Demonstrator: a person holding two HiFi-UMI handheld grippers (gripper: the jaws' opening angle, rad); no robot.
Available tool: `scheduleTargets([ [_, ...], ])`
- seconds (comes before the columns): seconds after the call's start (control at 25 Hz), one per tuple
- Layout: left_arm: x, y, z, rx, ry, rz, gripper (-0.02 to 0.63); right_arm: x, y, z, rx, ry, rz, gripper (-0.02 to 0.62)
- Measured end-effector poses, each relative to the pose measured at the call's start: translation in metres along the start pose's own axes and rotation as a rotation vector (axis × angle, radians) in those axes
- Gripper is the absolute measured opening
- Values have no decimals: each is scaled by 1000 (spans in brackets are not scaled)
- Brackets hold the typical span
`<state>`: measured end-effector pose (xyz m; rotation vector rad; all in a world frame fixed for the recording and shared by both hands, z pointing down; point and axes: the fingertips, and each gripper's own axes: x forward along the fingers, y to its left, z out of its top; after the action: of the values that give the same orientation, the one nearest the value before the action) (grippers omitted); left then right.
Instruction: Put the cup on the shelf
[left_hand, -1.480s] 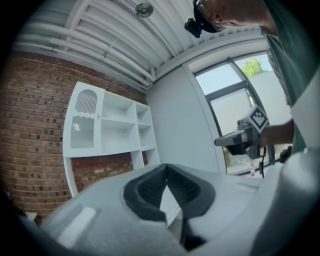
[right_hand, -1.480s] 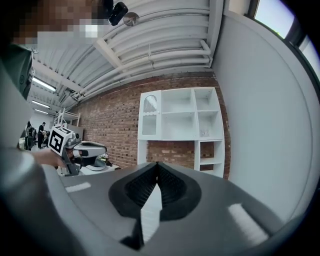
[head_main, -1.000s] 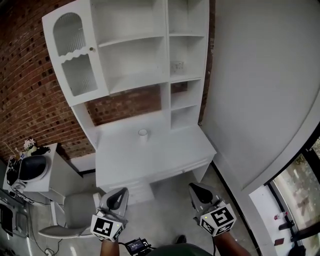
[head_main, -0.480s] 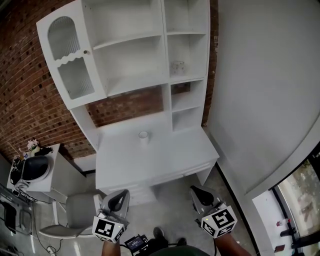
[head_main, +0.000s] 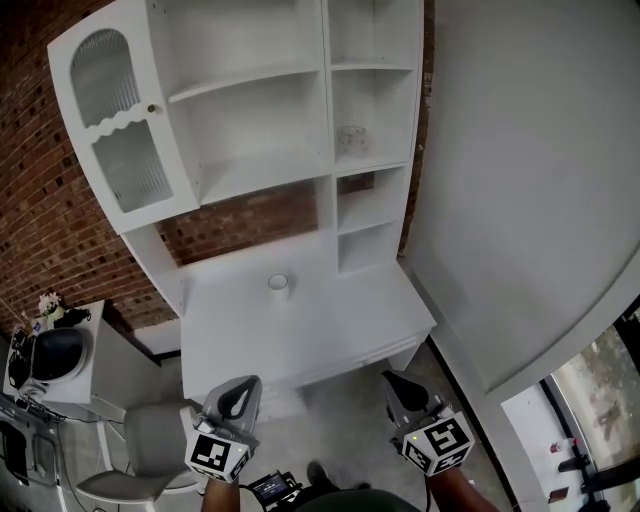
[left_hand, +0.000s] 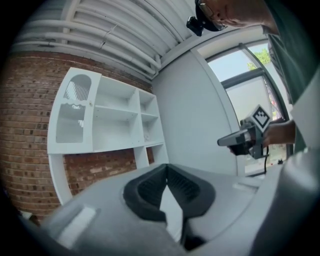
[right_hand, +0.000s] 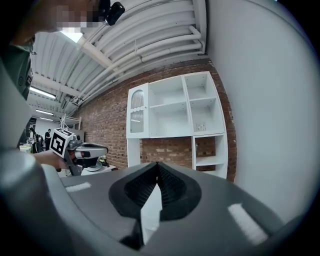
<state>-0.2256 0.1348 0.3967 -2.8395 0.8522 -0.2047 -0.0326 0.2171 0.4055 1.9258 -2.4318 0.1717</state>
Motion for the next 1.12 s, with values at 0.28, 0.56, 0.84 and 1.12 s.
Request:
scheduleTargets([
  [0.28,34,46,-9,-5,-16,-26,3,51,-8,3,-9,3,-22,6],
  [0.56,63,78,-20,-6,-18,-53,3,86,-19,4,-12,10,-53,6],
  [0.84,105,83,-28,-8,19,-38,3,109,-61,2,-8,15,-32,6],
  [1.12,161,75,-29,-11,52,37,3,132,-122,6,-9,20,61,6],
])
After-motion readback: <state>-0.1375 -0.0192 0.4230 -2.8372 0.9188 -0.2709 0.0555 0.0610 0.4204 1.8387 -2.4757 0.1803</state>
